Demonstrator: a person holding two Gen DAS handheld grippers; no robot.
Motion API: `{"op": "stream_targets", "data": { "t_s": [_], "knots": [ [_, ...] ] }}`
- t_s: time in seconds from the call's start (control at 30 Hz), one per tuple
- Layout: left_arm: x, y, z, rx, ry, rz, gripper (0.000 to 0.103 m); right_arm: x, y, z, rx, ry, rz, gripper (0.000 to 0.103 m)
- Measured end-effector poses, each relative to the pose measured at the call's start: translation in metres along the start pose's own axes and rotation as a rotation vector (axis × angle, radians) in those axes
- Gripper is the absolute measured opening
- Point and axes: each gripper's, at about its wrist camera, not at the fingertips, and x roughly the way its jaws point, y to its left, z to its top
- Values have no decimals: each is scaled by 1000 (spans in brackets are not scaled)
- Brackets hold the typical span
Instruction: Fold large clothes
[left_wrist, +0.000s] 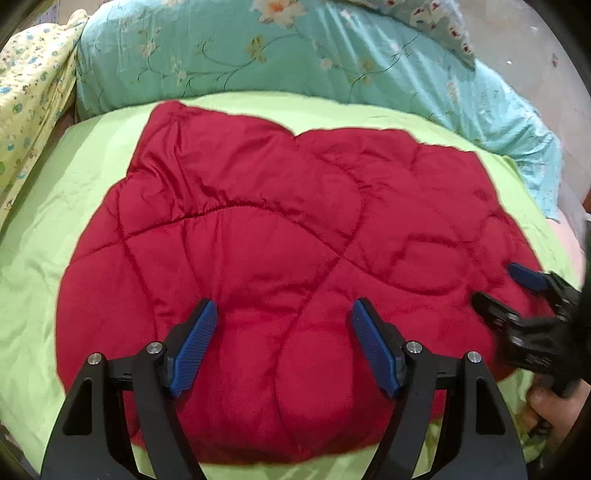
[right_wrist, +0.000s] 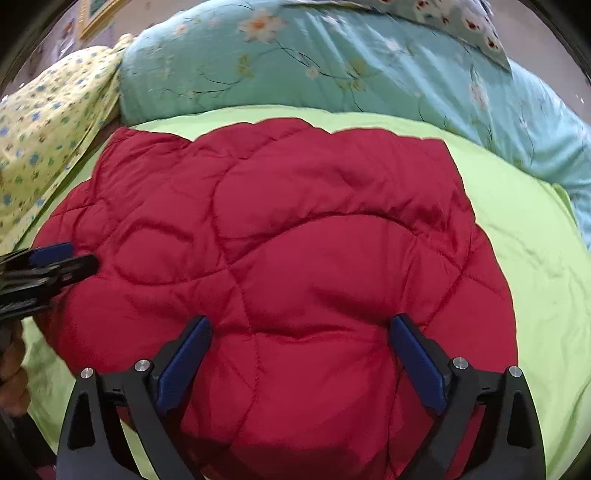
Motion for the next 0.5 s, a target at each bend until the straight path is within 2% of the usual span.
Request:
{"op": "stream_targets", "data": {
  "t_s": [0.2,0.4,0.5],
  "knots": [
    [-9,5,-5,-6,27,-41,76,2,3,-2,3,9,-28,97],
    [14,-2,-5,59,66,13,83,-2,3,-1,28,25,-35,97],
    [17,-2,-2,54,74,13,84,-14,1,1,63,10,-4,97]
  ]
}}
